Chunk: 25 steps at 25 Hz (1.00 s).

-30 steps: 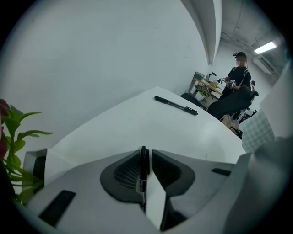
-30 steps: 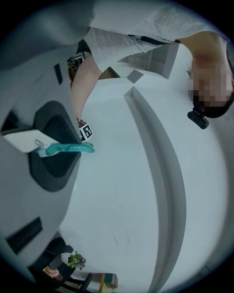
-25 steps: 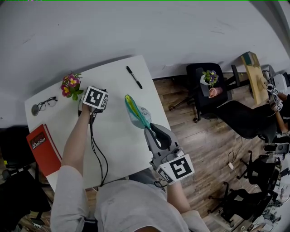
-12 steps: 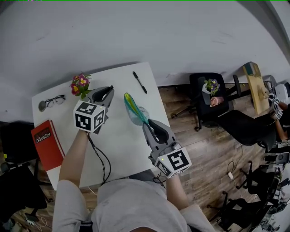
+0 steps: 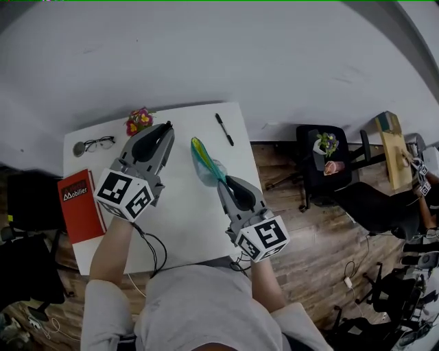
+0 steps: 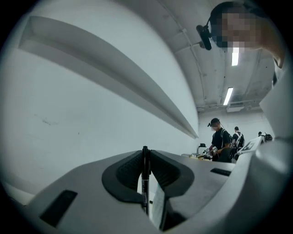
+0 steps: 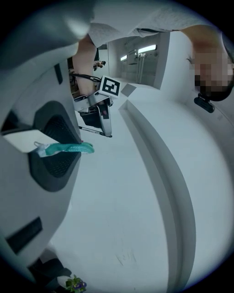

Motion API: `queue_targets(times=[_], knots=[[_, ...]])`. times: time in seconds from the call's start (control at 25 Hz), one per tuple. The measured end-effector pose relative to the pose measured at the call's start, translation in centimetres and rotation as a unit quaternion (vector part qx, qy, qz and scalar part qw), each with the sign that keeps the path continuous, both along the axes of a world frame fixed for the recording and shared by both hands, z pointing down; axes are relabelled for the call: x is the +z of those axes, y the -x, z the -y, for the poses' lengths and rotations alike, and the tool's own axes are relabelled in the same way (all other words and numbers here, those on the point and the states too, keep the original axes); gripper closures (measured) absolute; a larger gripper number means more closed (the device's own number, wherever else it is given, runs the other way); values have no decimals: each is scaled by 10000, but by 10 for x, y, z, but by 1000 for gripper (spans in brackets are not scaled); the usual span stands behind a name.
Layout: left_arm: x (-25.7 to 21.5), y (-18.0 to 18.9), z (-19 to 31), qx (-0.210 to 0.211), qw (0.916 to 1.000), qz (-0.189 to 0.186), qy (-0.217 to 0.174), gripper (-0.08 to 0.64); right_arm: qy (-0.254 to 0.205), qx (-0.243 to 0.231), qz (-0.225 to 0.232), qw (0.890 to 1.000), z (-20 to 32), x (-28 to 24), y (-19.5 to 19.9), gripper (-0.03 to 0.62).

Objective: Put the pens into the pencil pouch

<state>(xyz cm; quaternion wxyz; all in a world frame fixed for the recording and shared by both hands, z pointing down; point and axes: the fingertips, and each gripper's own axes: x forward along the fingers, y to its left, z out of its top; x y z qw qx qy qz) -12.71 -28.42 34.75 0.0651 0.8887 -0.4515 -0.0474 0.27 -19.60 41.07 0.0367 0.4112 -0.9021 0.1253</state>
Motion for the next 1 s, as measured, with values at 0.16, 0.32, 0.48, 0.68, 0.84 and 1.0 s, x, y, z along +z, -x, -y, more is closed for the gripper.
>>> queue_targets(times=[0.16,0.32,0.48,0.68,0.84,1.0], knots=[[-45,8,-19,-88,9968,-523,-600,488,-53,-217,29,9997,-3,-4,12,526],[-81,13,-33,-137,9893,-939,-1105,488,-62,-366,61,9993,-7,-7,23,526],[-101,10,-40,-86,9822,-1214,-1434,488,-81,-537,51,9985,-9,-10,34,526],[-103,1,-43,31,9792,-1333,-1531,488,-125,-651,78,9978,-13,-15,45,526],[-100,-3,-43,44,9789,-1354,-1532,488,-201,-774,93,9968,-17,-22,50,526],[-96,-4,-45,47,9788,-1380,-1513,488,-258,-814,160,9962,-19,-29,52,526]])
